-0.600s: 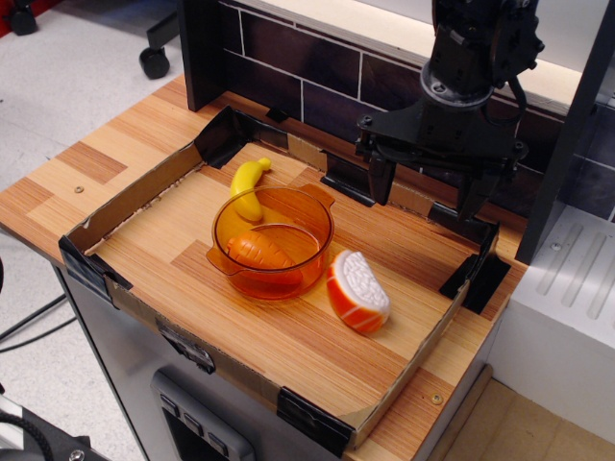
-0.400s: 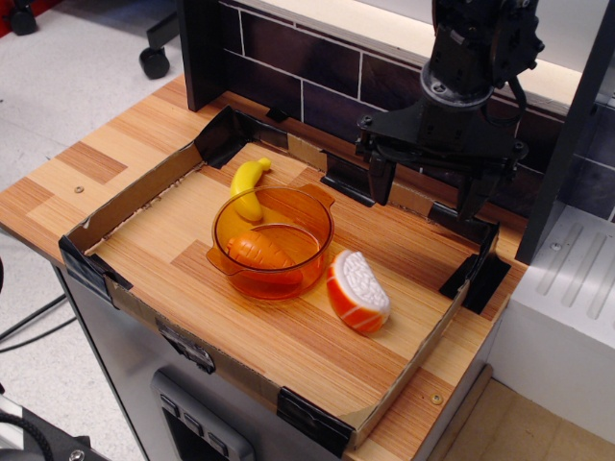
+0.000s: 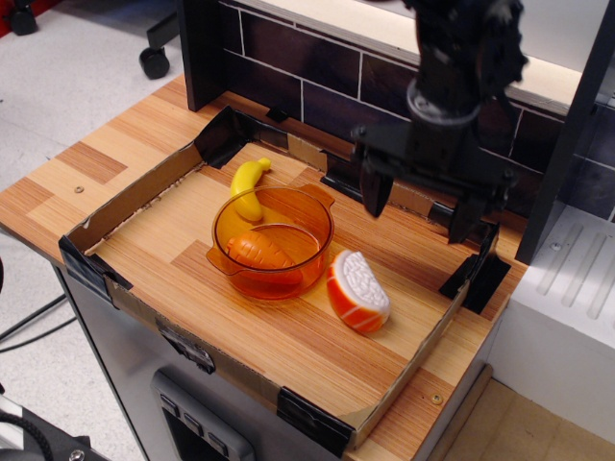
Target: Take carrot out of pot
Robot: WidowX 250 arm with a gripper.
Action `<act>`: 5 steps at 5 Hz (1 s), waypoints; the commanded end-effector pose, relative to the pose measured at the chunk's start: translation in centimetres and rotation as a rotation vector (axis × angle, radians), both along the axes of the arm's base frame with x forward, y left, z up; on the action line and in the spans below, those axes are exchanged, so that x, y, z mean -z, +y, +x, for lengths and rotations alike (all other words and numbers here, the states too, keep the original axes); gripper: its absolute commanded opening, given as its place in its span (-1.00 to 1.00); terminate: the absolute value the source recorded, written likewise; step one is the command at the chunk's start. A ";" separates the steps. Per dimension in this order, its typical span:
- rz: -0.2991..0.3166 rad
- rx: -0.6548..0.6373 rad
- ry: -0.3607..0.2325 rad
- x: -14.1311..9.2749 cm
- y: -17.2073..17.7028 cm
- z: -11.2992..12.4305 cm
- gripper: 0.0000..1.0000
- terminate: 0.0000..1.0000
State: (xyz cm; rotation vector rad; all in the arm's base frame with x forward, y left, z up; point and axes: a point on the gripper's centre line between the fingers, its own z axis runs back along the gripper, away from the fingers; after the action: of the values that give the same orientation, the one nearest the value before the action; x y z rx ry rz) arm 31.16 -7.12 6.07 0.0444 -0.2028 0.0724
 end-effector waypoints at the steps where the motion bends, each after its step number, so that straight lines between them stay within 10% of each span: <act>1: 0.009 0.428 -0.014 -5.8 2.1 -1.2 1.00 -1.00; 3: 0.005 0.786 0.151 -6.8 6.9 -2.5 1.00 -1.00; 5: 0.119 0.972 0.121 -2.5 10.4 -2.0 1.00 -1.00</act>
State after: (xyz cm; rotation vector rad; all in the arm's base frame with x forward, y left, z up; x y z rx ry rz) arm 27.92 3.09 7.41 0.0438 -0.0644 -0.9109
